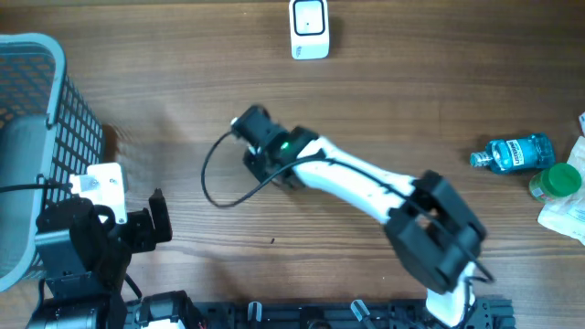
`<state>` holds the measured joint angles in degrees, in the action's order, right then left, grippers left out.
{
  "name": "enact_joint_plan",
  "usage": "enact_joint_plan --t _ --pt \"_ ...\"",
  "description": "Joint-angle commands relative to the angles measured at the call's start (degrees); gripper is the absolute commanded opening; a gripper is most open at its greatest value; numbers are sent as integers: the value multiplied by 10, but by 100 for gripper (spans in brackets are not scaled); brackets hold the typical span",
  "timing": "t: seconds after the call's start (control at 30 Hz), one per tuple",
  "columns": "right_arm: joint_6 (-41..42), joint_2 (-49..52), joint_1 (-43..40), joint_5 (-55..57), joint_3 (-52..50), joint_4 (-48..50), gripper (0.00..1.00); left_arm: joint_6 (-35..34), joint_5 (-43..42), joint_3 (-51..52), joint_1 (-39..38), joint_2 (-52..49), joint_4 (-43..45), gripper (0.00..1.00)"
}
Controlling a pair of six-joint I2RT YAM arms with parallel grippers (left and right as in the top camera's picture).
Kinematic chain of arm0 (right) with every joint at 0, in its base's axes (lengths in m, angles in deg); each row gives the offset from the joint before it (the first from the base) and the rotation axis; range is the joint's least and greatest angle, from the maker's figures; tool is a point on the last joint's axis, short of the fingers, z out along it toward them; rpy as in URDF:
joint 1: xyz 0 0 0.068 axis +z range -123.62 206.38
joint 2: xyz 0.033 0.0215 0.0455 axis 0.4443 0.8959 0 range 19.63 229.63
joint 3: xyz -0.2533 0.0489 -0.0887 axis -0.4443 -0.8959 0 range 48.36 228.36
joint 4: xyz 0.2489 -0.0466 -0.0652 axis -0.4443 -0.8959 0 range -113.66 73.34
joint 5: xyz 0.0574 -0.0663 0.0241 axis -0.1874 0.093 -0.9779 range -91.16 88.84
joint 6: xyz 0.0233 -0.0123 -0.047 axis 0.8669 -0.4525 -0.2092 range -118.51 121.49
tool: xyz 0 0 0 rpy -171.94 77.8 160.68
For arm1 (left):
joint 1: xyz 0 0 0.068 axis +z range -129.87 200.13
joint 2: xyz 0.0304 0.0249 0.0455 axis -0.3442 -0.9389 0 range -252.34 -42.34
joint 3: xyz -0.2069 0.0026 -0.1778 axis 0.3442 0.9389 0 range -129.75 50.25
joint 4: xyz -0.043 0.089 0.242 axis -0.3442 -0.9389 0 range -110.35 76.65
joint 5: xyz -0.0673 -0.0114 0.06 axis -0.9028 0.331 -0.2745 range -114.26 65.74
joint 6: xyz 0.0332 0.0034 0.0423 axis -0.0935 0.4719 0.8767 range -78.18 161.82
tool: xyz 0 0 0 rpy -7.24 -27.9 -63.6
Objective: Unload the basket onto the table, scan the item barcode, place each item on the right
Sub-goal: 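Hold the snack bag in front of the scanner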
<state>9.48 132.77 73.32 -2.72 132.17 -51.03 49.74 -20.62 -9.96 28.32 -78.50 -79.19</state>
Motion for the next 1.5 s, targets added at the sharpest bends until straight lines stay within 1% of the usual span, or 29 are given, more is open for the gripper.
enact_joint_plan --t 0.0,0.03,0.1,0.2,0.3,0.4,0.47,0.53,0.77,0.8,0.87,0.9,0.97,1.03,1.1,1.17,1.23,1.3,1.33,1.47 --pt "137 -98 -88 -299 32 -20 5 9 7 -1 -3 1 2 100" --pt "167 -110 -122 -351 32 -24 5 9 7 -1 -3 1 2 100" --pt "234 -113 -202 -518 32 -20 5 9 7 -1 -3 1 2 100" --pt "305 -113 -280 -673 28 18 5 9 7 -1 -3 1 2 100" --pt "429 -113 -343 -711 28 70 5 9 7 -1 -3 1 2 100" --pt "538 -112 -378 -738 28 168 5 9 8 -1 -4 1 2 100" --pt "595 -112 -393 -753 28 208 5 9 8 -1 -3 1 2 100" --pt "611 -112 -395 -759 28 217 5 9 8 -1 -3 1 2 100" --pt "608 -112 -395 -773 28 219 5 9 7 -1 -3 1 2 100" --pt "581 -112 -395 -745 28 224 5 9 8 -1 -3 1 2 100" --pt "445 -112 -394 -649 28 227 5 9 8 -1 -3 1 2 100" --pt "357 -112 -393 -555 28 202 5 9 8 -1 -3 1 2 100" --pt "293 -112 -384 -403 28 189 5 9 7 -1 -4 1 2 100" --pt "234 -112 -353 -206 28 206 5 9 7 -1 -4 1 2 100" --pt "177 -109 -313 -62 28 248 5 9 7 -1 -4 1 2 100" --pt "119 -85 -278 46 28 332 5 9 7 0 -3 1 2 100" --pt "111 -51 -269 92 28 396 5 9 7 -1 -3 1 2 100" --pt "76 -3 -269 116 34 459 5 9 8 -1 -3 1 2 100" --pt "55 25 -269 127 50 474 5 9 7 0 -3 1 2 100" --pt "-36 106 -263 134 139 473 5 9 8 0 -3 1 2 100"
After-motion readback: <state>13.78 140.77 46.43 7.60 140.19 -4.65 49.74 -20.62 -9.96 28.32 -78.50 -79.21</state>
